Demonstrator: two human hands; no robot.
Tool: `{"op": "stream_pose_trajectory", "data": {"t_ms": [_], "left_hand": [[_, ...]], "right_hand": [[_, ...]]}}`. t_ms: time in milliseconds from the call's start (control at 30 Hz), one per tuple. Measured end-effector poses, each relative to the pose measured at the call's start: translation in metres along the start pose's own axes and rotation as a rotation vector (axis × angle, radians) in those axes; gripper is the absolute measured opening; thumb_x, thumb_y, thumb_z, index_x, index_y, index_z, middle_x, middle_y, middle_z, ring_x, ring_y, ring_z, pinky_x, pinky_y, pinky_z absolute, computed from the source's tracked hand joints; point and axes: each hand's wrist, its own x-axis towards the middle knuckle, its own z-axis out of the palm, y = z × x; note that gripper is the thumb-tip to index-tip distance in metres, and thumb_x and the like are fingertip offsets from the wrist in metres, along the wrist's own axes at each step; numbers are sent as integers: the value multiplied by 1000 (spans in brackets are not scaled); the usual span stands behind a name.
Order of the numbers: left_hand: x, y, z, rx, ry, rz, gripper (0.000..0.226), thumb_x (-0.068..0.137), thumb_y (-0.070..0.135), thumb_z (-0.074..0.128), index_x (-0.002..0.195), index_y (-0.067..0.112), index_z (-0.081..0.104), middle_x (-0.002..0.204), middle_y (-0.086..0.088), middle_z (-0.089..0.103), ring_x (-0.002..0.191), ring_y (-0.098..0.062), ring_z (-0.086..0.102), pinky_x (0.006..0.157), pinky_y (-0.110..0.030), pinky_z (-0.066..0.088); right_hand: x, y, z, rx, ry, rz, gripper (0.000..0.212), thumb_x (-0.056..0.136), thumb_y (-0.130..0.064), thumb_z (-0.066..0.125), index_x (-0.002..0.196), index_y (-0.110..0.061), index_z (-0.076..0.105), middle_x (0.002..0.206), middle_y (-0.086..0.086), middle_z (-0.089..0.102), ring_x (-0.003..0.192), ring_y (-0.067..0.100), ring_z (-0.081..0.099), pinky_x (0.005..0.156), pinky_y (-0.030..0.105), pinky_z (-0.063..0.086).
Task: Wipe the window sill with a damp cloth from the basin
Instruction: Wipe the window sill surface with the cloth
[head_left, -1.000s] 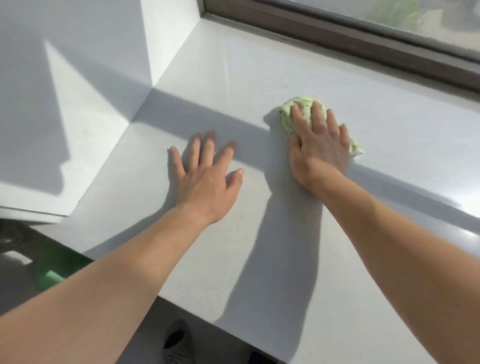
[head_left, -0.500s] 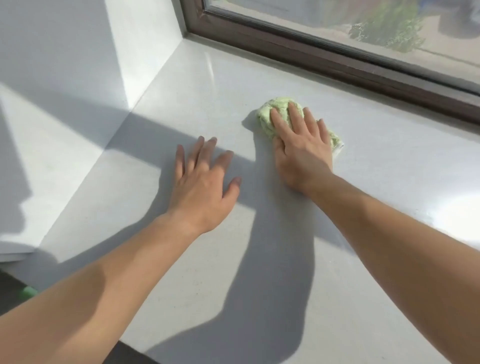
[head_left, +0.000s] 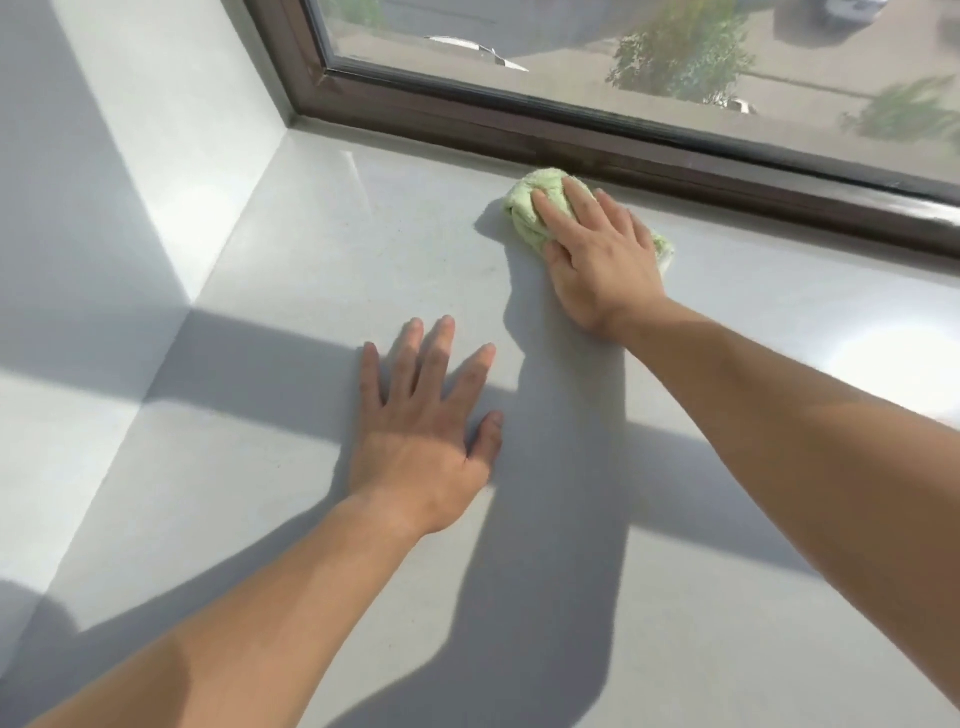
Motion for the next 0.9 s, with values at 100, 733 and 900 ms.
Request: {"op": "stream_pose_trajectory", "data": {"t_ms": [100, 733, 900], "left_hand": [[-1, -2, 0, -1, -8, 3, 59, 96, 55, 19, 151, 36, 18, 164, -5, 7, 152, -30, -3, 118, -63, 4], [-22, 0, -3, -16, -46, 4, 62, 95, 56, 14, 153, 37, 11, 165, -5, -1, 151, -28, -13, 118, -61, -3], [-24, -1, 0, -13, -49, 7, 62, 95, 57, 10, 153, 37, 6, 165, -4, -5, 150, -27, -16, 118, -60, -5]], "right_hand": [[-24, 47, -8, 30, 75, 253, 51, 101, -38, 29, 151, -44, 25, 165, -5, 17, 151, 28, 14, 122, 46, 9], [-148, -18, 8, 17, 7, -25, 48, 102, -42, 29, 151, -42, 30, 163, -6, 23, 152, 25, 15, 123, 44, 10], [-114, 39, -11, 61, 31, 362, 48, 104, -44, 29, 151, -47, 24, 165, -10, 14, 152, 19, 8, 123, 39, 3]]}}
